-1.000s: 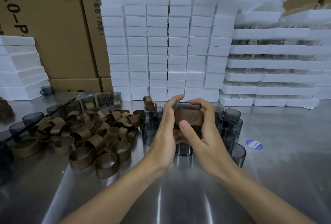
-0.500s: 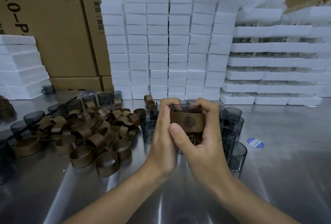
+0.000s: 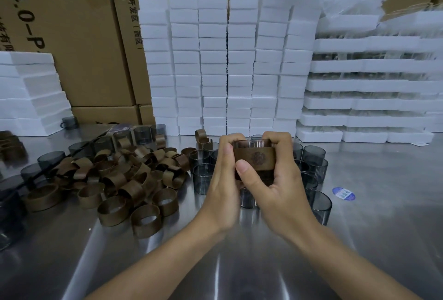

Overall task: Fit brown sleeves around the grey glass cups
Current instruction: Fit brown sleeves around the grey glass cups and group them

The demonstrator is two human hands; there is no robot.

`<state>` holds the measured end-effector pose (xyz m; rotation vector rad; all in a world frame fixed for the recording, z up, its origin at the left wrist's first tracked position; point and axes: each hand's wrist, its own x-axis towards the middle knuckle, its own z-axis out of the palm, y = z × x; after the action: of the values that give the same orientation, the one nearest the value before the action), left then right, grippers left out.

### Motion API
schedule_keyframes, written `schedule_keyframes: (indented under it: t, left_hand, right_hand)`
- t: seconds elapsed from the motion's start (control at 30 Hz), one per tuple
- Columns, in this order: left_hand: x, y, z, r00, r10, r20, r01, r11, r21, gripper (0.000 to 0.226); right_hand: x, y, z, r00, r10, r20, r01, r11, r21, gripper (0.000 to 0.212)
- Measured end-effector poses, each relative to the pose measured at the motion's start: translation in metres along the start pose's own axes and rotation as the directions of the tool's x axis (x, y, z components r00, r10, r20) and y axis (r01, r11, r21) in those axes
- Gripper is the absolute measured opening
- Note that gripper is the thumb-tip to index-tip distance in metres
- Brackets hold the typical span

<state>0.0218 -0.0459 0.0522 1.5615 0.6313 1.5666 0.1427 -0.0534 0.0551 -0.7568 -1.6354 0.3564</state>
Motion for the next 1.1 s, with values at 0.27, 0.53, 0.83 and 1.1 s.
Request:
schedule_keyframes:
  t: [0.27,0.53,0.83,1.1]
  left_hand:
    - [0.001,0.0,0.005,0.939,-0.338,0.057,0.334,0.866,-0.373,0.059]
    - [-0.002,-0.006,0.011,0.852,-0.515,0.1,0.461,0.646,-0.608,0.063]
    - [-0.001,-0.002,0.012,0.871,-0.481,0.094,0.428,0.653,-0.625,0.053]
    - [0.001,-0.003,0.008,0.89,-0.401,0.215,0.455,0.786,-0.418,0.068]
  right_hand:
    - [0.0,0.022,-0.002,0.998,0.067,-0.016,-0.067,0.998,0.015,0.048]
    - [-0.005,0.032,0.002,0.984,0.168,-0.056,-0.172,0.982,-0.078,0.071]
    - [-0.003,0.022,0.0,0.987,0.116,-0.114,-0.142,0.956,-0.258,0.053]
    - [0.053,0.079,-0.109,0.805,0.177,-0.566,-0.3,0.945,-0.132,0.052]
